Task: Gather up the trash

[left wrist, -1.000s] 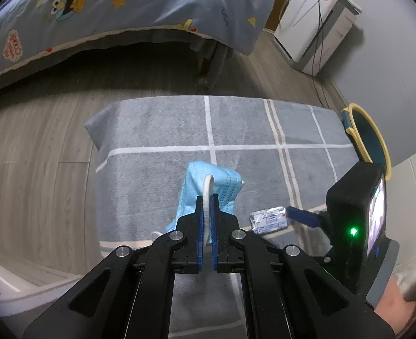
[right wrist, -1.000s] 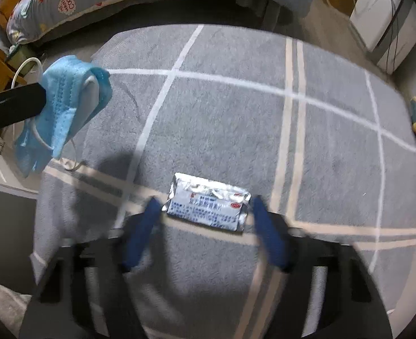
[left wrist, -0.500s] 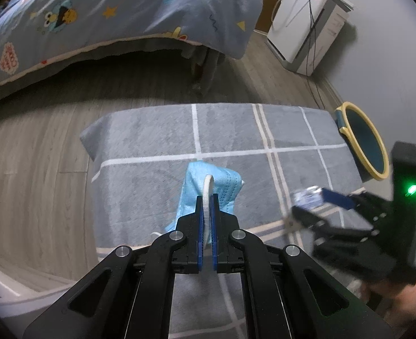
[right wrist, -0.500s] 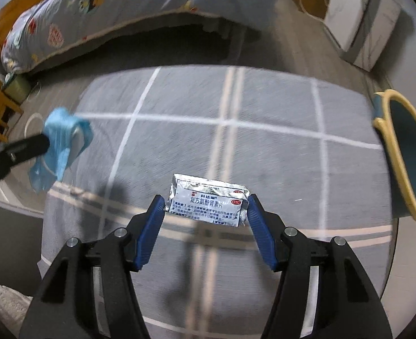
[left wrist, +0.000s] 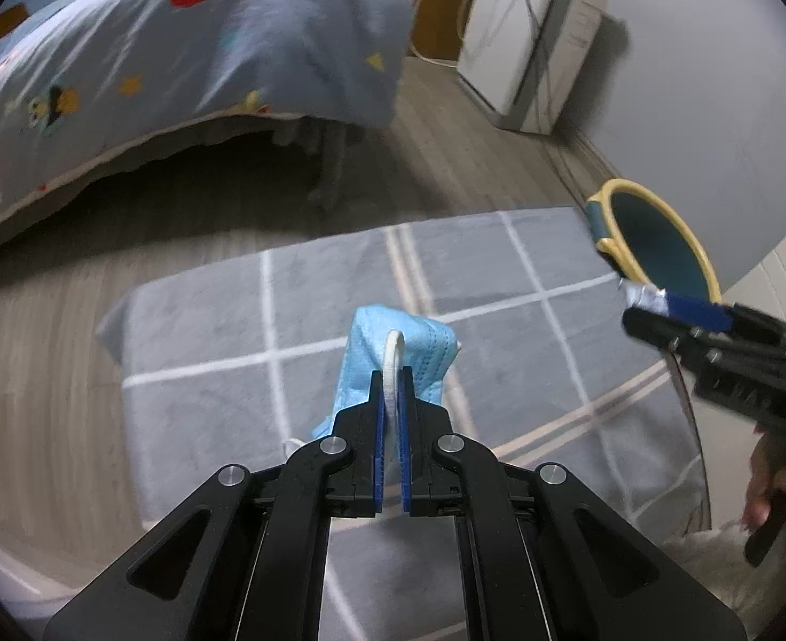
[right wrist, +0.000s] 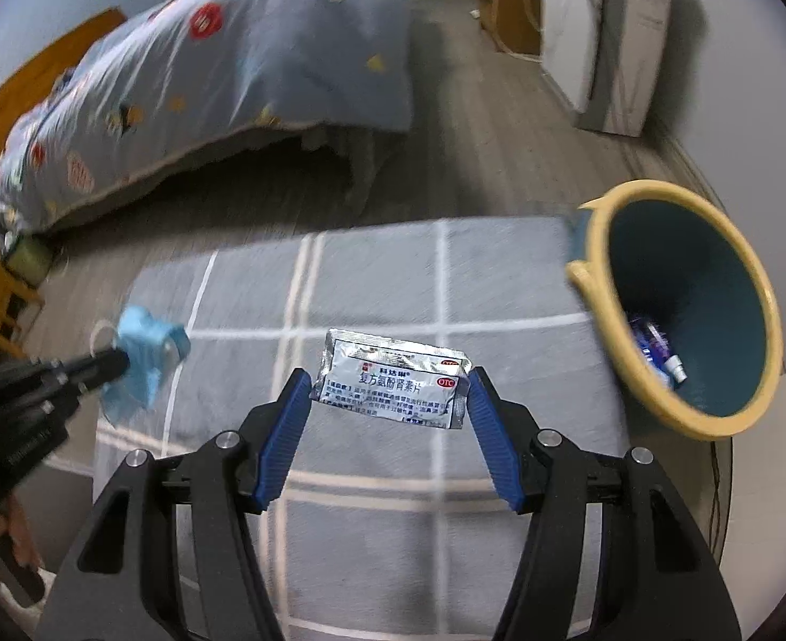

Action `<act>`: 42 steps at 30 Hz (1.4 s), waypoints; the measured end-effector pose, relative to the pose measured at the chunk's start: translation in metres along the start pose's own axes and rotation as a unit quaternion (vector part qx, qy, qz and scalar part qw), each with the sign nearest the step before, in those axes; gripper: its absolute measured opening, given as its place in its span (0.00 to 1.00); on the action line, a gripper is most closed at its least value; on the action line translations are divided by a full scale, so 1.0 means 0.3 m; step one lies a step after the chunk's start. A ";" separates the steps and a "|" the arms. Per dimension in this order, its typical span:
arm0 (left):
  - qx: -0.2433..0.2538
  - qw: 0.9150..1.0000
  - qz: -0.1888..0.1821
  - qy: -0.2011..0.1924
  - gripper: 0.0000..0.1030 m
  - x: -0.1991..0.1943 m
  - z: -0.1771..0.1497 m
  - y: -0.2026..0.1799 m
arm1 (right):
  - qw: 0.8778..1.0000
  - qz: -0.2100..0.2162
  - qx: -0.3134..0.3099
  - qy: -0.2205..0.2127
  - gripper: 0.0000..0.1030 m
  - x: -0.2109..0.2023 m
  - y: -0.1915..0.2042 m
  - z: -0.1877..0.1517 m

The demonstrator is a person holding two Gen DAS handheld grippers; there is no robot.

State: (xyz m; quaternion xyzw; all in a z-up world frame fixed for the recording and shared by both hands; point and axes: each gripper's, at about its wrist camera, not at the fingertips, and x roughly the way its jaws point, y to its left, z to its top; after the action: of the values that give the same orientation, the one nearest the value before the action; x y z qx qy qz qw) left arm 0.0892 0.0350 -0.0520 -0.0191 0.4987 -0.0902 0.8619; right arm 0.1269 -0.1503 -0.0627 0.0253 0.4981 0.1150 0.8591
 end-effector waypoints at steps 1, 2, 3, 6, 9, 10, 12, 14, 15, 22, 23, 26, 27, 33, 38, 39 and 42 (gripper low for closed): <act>0.004 1.000 0.000 -0.001 0.05 0.003 0.010 -0.020 | 1.000 0.001 0.009 -0.006 0.58 -0.020 -0.037 0.014; 0.012 1.000 -0.002 -0.004 0.05 0.007 0.029 -0.052 | 1.000 0.002 0.018 -0.011 0.58 -0.039 -0.076 0.030; 0.016 1.000 -0.005 -0.005 0.05 0.010 0.044 -0.076 | 1.000 0.003 0.024 -0.014 0.58 -0.052 -0.105 0.043; 0.042 0.999 -0.023 -0.016 0.05 0.029 0.106 -0.195 | 0.998 -0.001 0.049 -0.028 0.58 -0.110 -0.258 0.107; 0.074 0.996 -0.042 -0.021 0.05 0.063 0.153 -0.315 | 0.997 -0.021 0.062 -0.035 0.58 -0.135 -0.388 0.149; 0.086 0.995 -0.052 -0.020 0.05 0.086 0.174 -0.372 | 0.997 -0.034 0.065 -0.036 0.58 -0.143 -0.445 0.160; 0.100 0.992 -0.071 -0.017 0.05 0.123 0.200 -0.447 | 0.995 -0.045 0.081 -0.036 0.58 -0.150 -0.540 0.164; 0.111 0.990 -0.089 -0.016 0.05 0.157 0.219 -0.520 | 0.993 -0.046 0.106 -0.028 0.58 -0.138 -0.646 0.161; 0.118 0.988 -0.097 -0.015 0.05 0.175 0.228 -0.555 | 0.992 -0.047 0.113 -0.024 0.58 -0.131 -0.675 0.156; 0.154 0.978 -0.138 -0.015 0.05 0.304 0.292 -0.791 | 0.984 -0.031 0.176 -0.005 0.58 -0.069 -0.864 0.120; 0.159 0.977 -0.138 -0.016 0.05 0.320 0.302 -0.814 | 0.983 -0.025 0.183 -0.007 0.58 -0.066 -0.881 0.120; 0.169 0.976 -0.137 -0.022 0.05 0.362 0.332 -0.877 | 0.980 -0.014 0.199 -0.016 0.58 -0.061 -0.920 0.122; 0.172 0.975 -0.136 -0.024 0.10 0.366 0.332 -0.884 | 0.979 -0.010 0.201 -0.020 0.59 -0.064 -0.930 0.122; 0.168 0.976 -0.133 -0.031 0.51 0.350 0.330 -0.876 | 0.981 -0.009 0.190 -0.032 0.78 -0.081 -0.934 0.138; 0.160 0.978 -0.133 -0.033 0.76 0.276 0.309 -0.840 | 0.985 -0.042 0.162 -0.031 0.86 -0.147 -0.897 0.120; 0.159 0.978 -0.130 -0.034 0.83 0.262 0.307 -0.837 | 0.985 -0.046 0.161 -0.030 0.86 -0.162 -0.892 0.113; 0.156 0.979 -0.120 -0.043 0.92 0.200 0.296 -0.823 | 0.985 -0.058 0.160 -0.036 0.93 -0.214 -0.864 0.094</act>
State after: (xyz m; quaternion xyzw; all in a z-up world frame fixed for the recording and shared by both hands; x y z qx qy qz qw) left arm 0.1612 -0.2233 -0.0284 0.0526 0.4354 -0.2687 0.8576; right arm 0.1653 -0.4146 -0.0350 0.1375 0.4798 -0.0173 0.8664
